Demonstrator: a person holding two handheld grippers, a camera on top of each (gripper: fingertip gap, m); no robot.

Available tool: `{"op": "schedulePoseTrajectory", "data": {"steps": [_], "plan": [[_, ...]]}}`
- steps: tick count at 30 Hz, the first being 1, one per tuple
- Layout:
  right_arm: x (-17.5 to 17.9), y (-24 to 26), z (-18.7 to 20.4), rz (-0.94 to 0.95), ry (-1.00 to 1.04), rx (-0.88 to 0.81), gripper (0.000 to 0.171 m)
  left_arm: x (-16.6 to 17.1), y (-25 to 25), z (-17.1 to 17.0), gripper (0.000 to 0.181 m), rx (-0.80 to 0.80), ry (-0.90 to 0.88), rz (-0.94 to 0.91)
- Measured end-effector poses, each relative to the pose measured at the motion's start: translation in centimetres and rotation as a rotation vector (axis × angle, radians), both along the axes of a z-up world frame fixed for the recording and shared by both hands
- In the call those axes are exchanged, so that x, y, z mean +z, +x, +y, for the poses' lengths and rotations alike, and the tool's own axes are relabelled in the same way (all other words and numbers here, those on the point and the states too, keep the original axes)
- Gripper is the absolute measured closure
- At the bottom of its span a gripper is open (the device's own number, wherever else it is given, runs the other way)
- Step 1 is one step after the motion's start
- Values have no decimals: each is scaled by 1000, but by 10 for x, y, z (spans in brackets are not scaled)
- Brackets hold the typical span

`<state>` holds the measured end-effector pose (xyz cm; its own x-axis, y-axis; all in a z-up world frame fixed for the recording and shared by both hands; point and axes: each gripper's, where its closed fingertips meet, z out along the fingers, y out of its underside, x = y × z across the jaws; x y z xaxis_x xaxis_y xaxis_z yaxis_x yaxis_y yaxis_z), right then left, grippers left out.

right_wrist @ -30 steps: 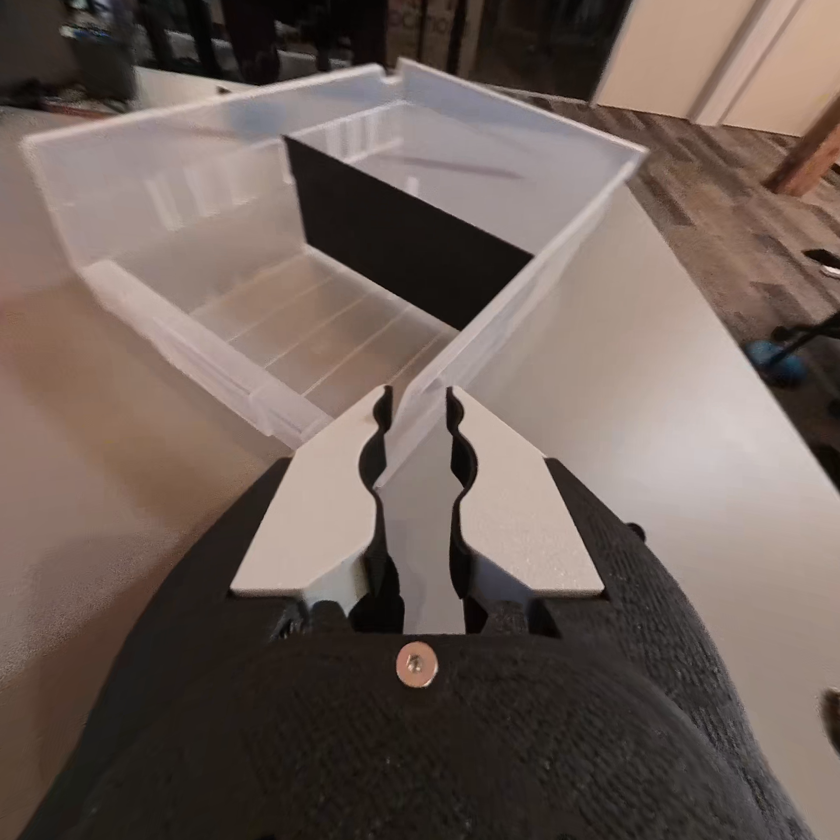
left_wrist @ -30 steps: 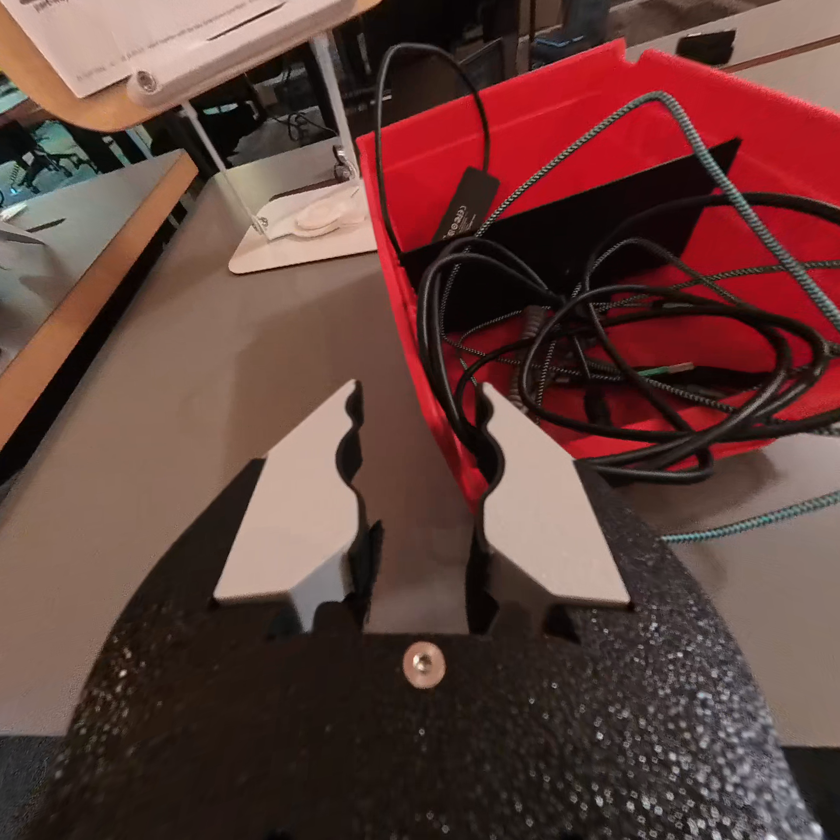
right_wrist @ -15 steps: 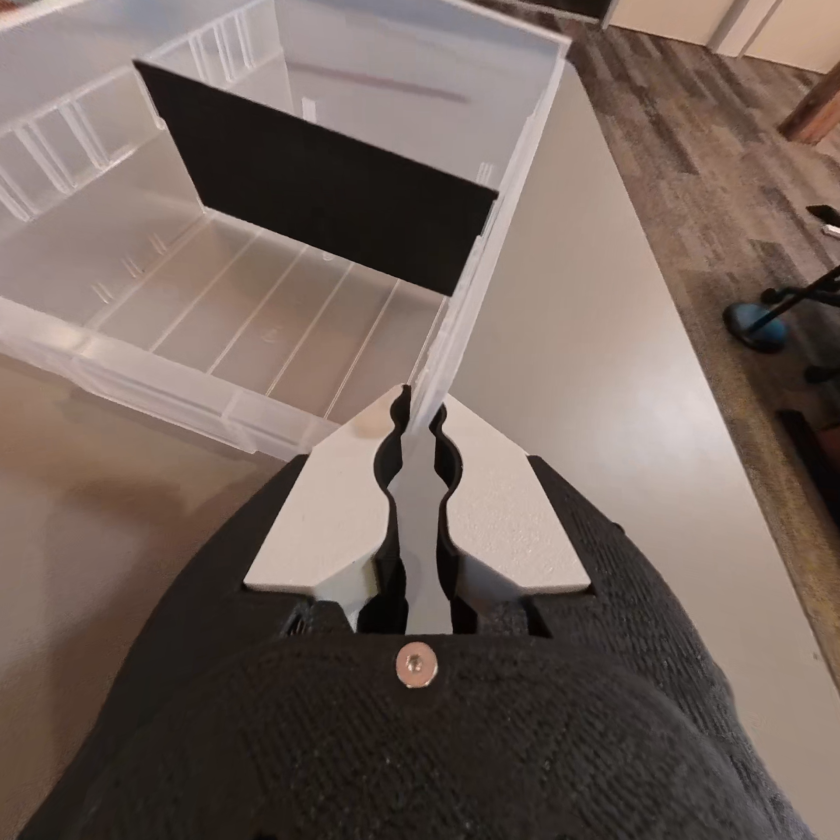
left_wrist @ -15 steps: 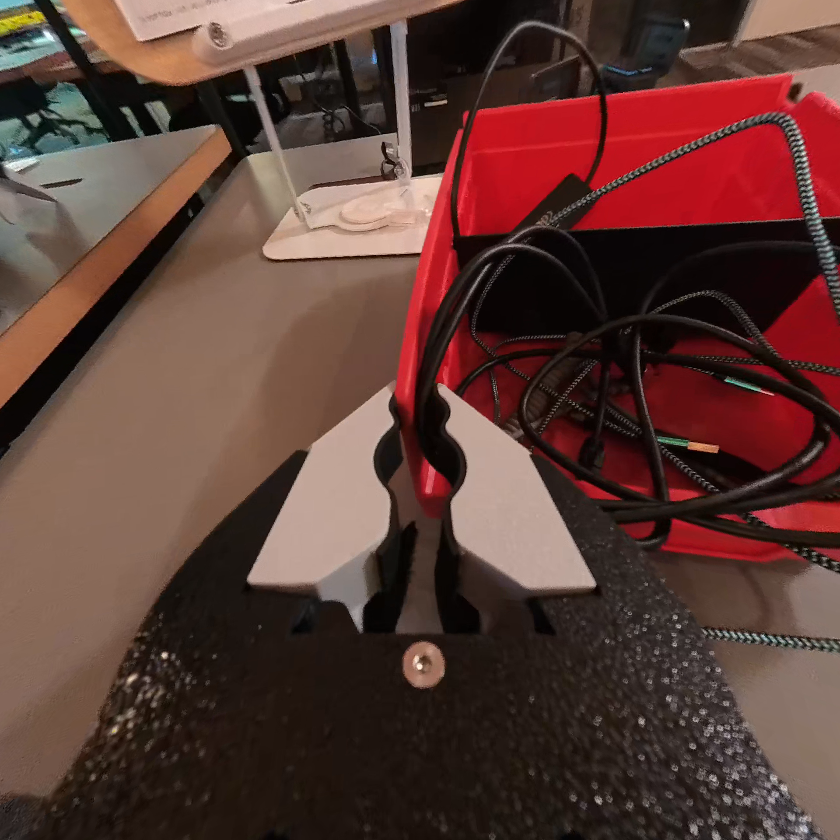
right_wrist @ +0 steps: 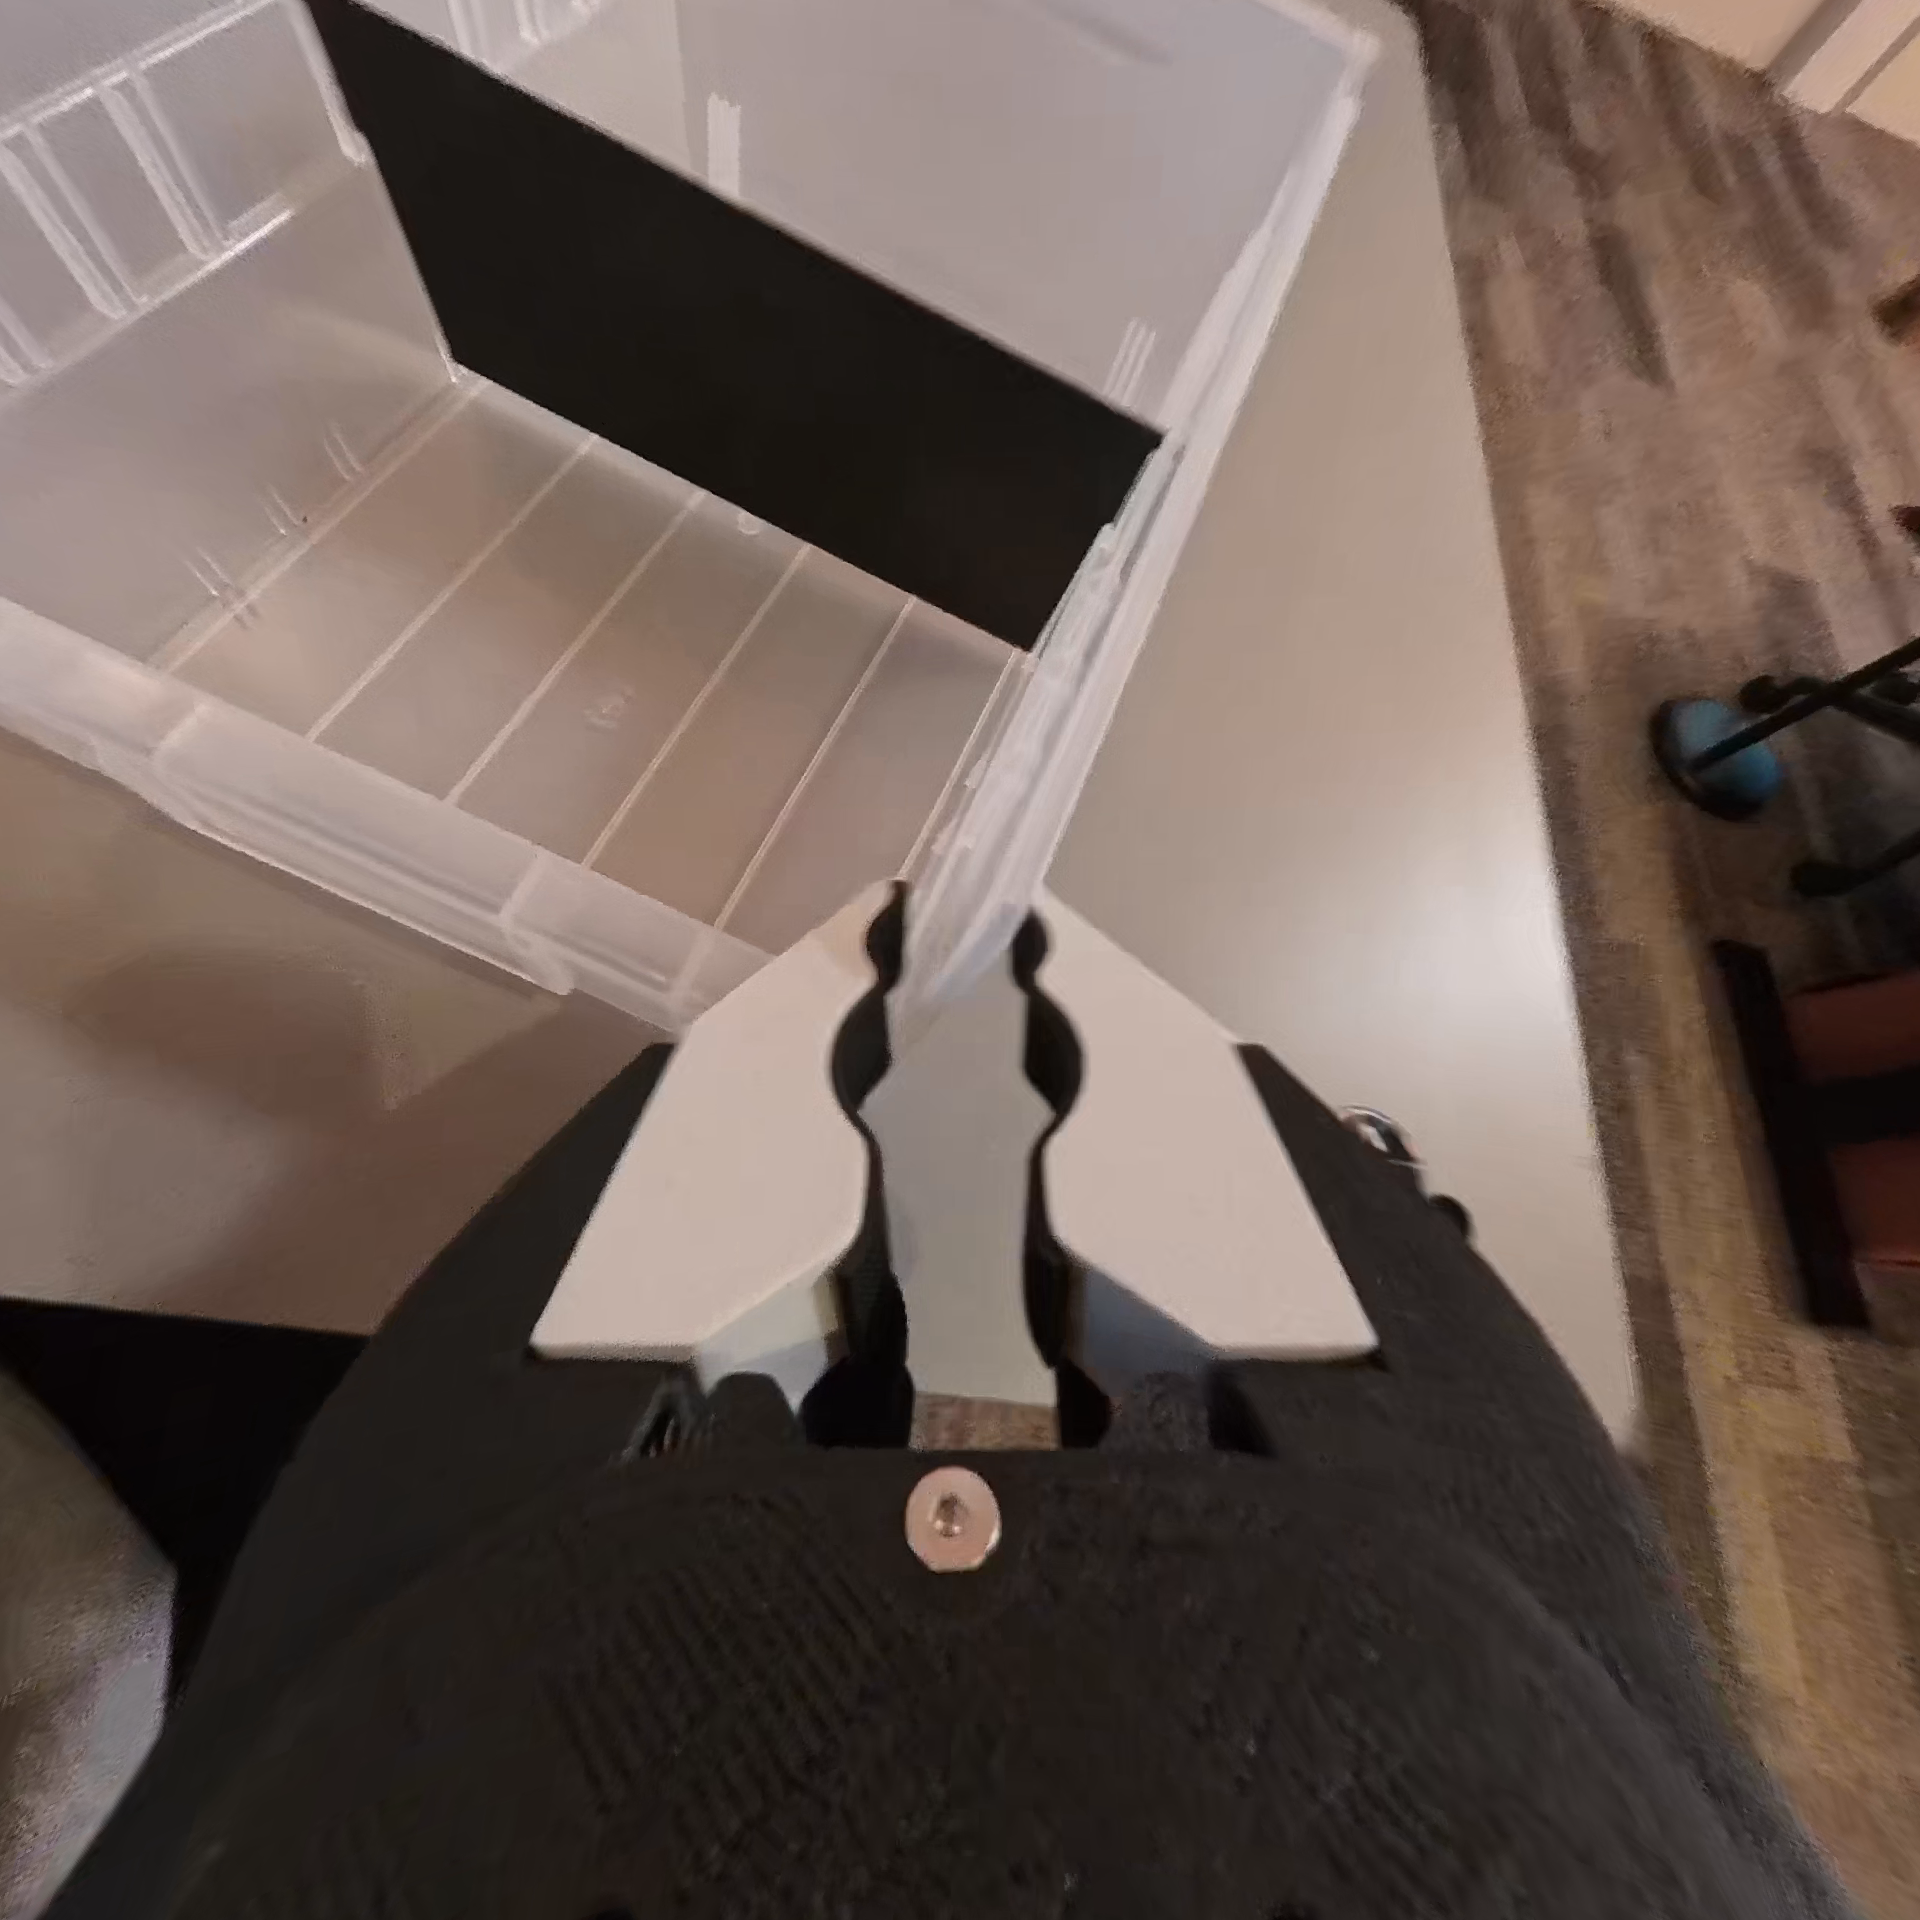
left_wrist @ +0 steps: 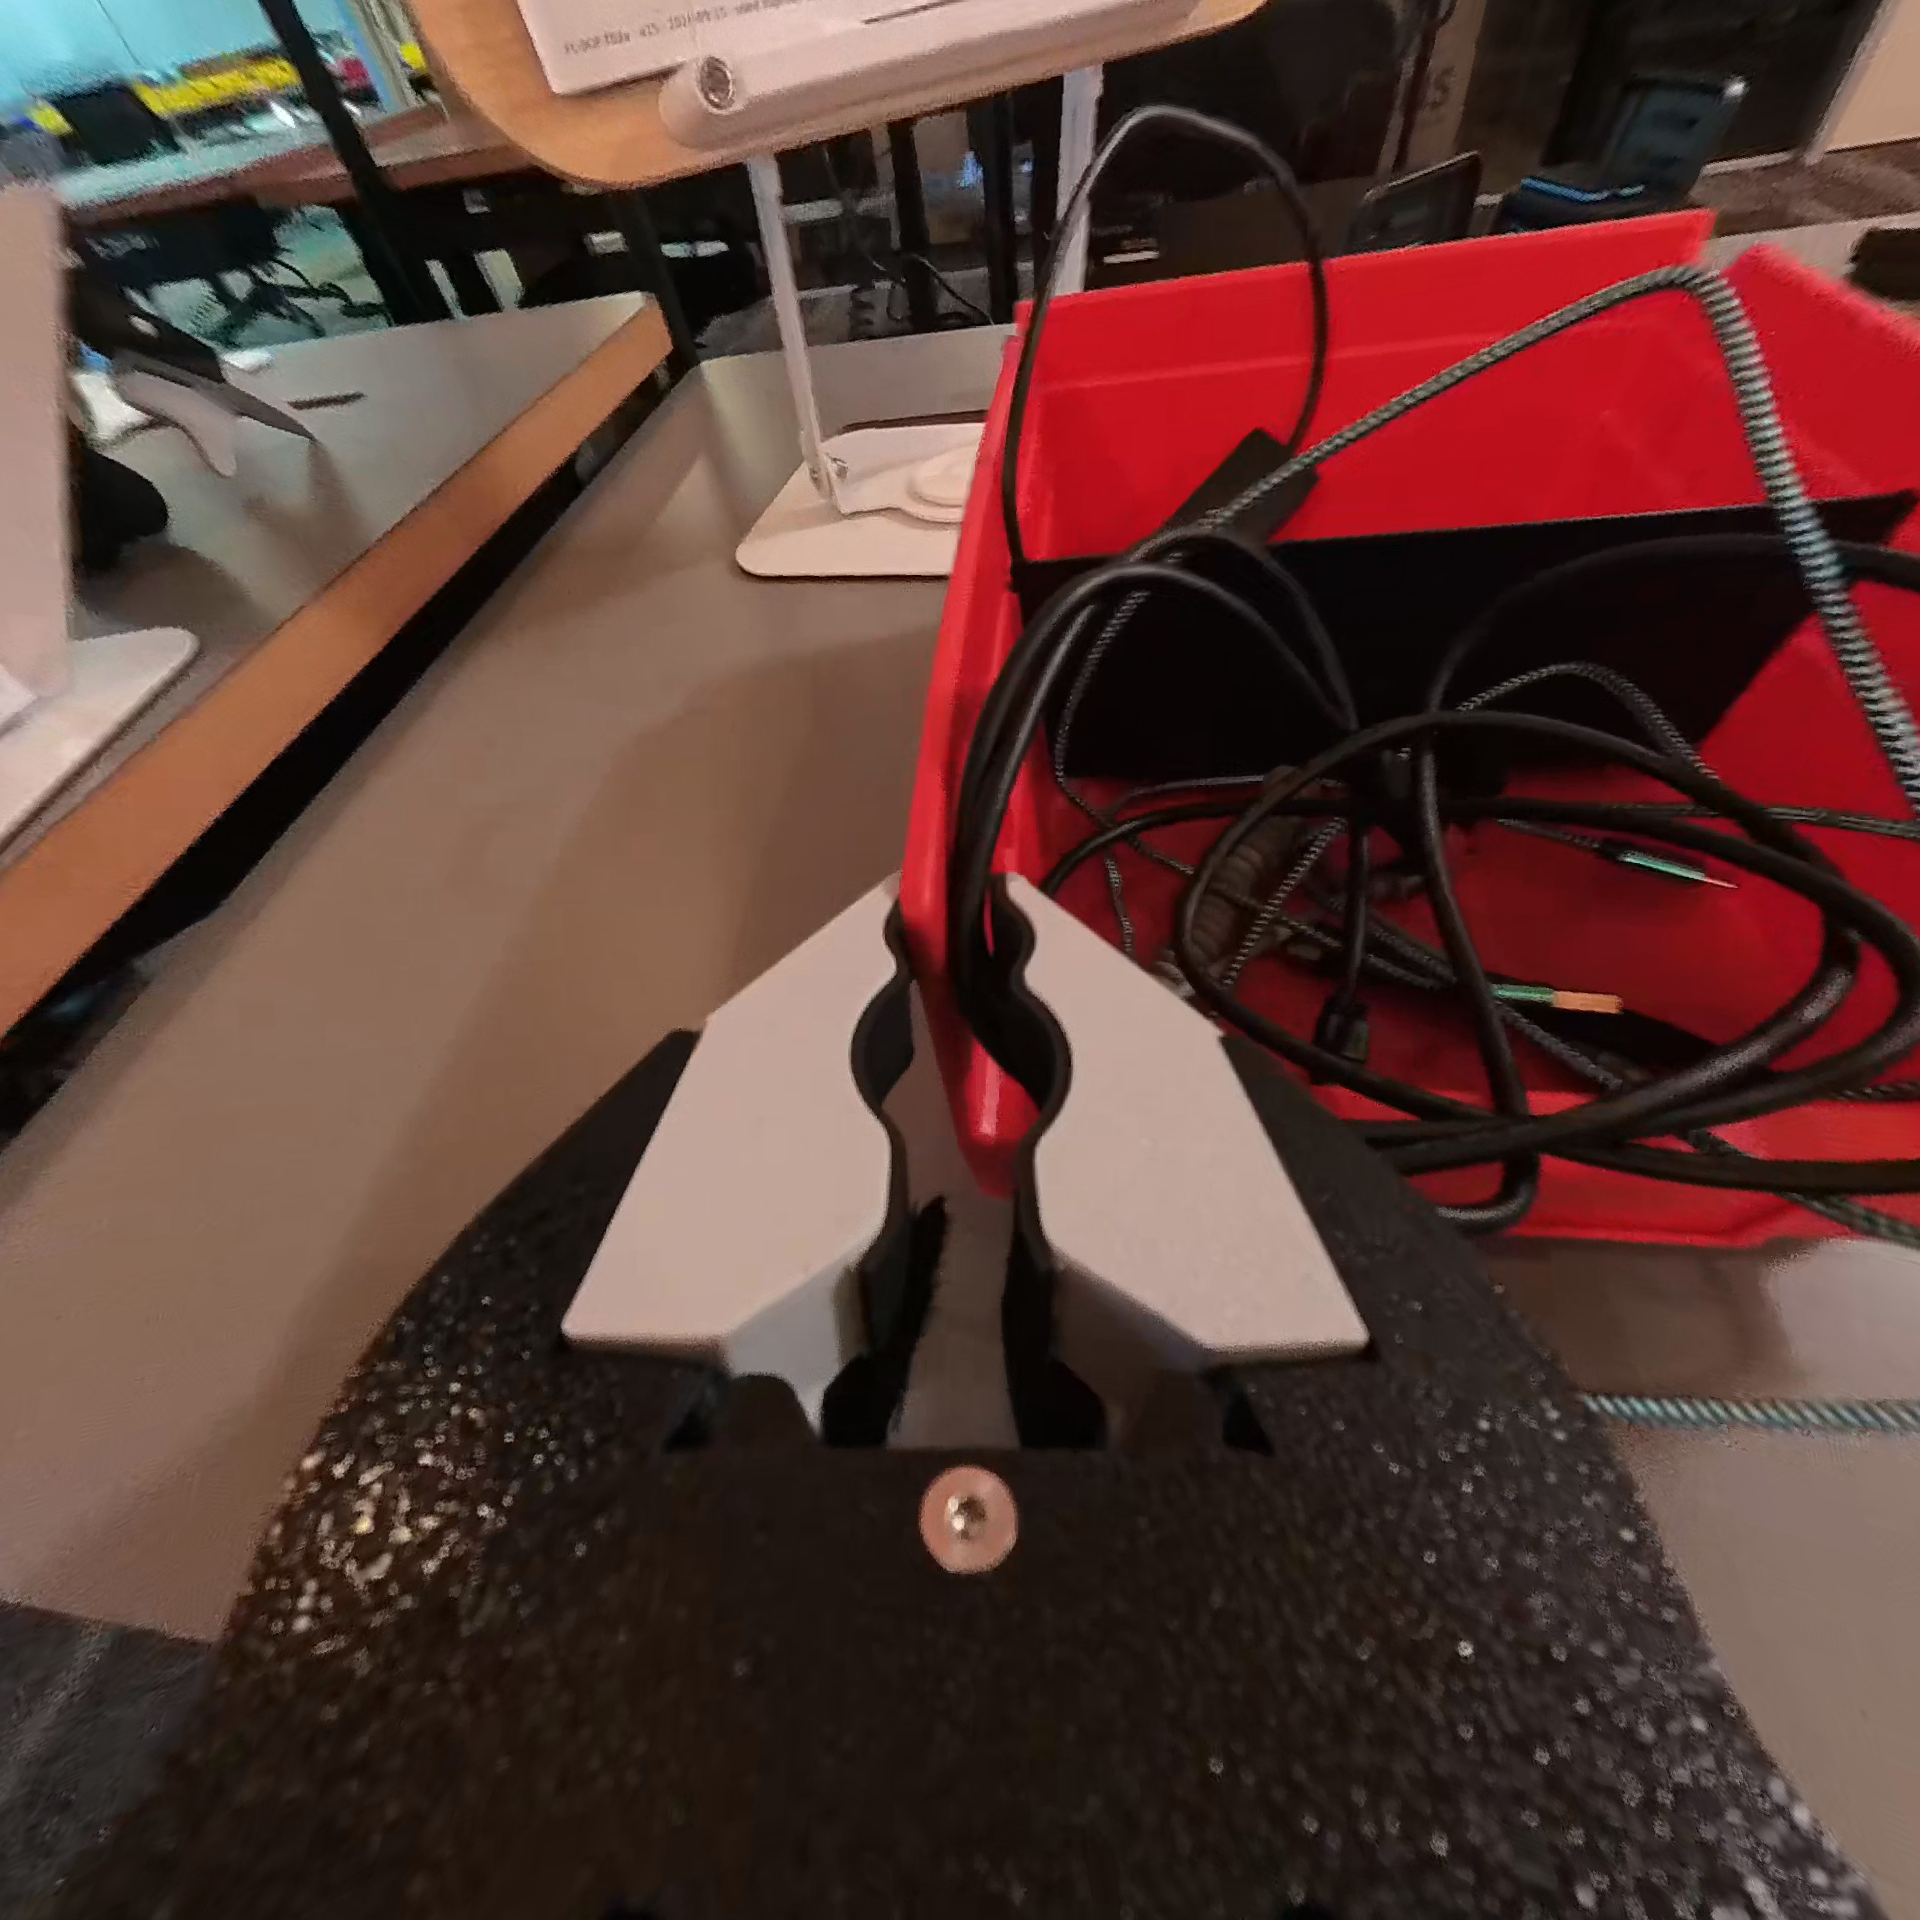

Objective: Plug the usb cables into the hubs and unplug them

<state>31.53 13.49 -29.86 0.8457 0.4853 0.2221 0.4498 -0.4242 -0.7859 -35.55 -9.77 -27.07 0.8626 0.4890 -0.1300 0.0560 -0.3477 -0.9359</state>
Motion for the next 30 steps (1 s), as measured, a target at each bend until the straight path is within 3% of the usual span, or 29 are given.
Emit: {"op": "schedulePoseTrajectory", "data": {"steps": [1, 3, 5, 7, 10, 13, 16, 20, 23, 27, 30], "plan": [[9, 6, -3, -21, 36, -21, 130, 2, 4, -4, 164, -11, 11, -34], [39, 17, -8, -51, 139, -67, 106, 21, 0, -28, 101, 73, 80, -39], [82, 13, -14, -41, 291, -62, 91, 53, 0, -54, 81, 126, 166, 15], [127, -13, -21, 16, 422, 7, 79, 90, 19, -57, 71, 72, 256, 24], [174, -99, -41, 169, 482, 270, 64, 131, 75, -21, 62, -119, 306, 54], [203, -198, -75, 315, 472, 571, 39, 136, 145, 45, 39, -333, 209, 84], [220, -271, -106, 394, 476, 764, 15, 117, 195, 113, 29, -461, 38, 161], [239, -327, -135, 478, 496, 860, 12, 88, 228, 170, 22, -484, -164, 262], [244, -343, -132, 487, 526, 824, 12, 80, 248, 191, 22, -502, -220, 334], [209, -357, -119, 379, 386, 807, 12, 74, 264, 207, 24, -526, -254, 379], [200, -354, -113, 407, 332, 782, 12, 65, 260, 212, 24, -501, -309, 424]]}}
